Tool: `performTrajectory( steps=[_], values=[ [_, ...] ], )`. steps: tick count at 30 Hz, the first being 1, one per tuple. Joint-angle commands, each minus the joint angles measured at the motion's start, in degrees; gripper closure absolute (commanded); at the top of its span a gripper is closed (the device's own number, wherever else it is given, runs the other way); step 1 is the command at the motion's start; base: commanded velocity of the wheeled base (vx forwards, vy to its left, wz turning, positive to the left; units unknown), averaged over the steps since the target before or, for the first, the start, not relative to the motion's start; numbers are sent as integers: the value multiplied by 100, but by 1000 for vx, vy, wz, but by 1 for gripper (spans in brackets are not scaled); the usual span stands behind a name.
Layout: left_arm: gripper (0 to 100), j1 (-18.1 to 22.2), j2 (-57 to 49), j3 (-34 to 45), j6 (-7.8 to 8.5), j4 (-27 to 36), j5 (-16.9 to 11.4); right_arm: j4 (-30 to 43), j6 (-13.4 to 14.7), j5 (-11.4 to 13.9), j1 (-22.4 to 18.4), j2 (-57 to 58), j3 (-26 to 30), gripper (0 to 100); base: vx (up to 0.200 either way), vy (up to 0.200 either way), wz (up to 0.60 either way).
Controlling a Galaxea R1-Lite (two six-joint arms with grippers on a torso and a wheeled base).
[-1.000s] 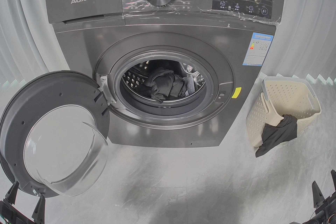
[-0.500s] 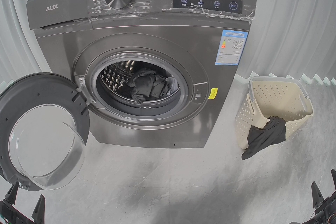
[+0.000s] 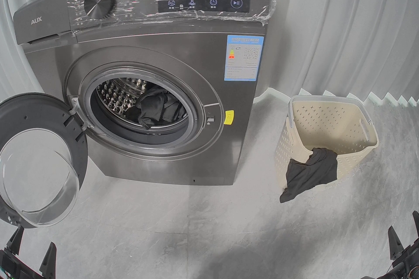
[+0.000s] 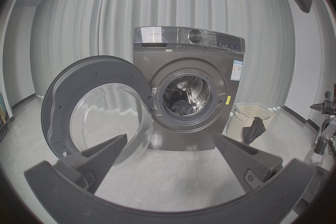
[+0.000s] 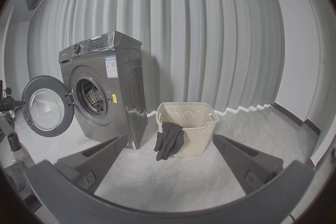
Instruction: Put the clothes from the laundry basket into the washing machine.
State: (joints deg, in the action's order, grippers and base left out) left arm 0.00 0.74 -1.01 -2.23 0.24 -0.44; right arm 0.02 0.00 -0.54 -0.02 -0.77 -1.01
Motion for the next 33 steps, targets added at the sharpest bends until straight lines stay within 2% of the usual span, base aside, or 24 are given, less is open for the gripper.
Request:
performTrajectory(
  steps=[1, 15, 24, 30, 33],
  values=[
    [0, 0, -66, 92, -5, 2, 0, -2, 0, 1, -6, 68, 101, 0, 0, -200, 0],
    [0, 0, -66, 84, -14, 2, 0, -2, 0, 1, 2, 68, 101, 0, 0, -200, 0],
    [0, 0, -66, 84, -5, 2, 9, -2, 0, 1, 2, 68, 101, 0, 0, 0, 0],
    [0, 0, -66, 84, 3, 2, 0, -2, 0, 1, 2, 68, 101, 0, 0, -200, 0],
    [0, 0, -66, 84, -5, 2, 0, -2, 0, 1, -6, 68, 101, 0, 0, 0, 0]
  ],
)
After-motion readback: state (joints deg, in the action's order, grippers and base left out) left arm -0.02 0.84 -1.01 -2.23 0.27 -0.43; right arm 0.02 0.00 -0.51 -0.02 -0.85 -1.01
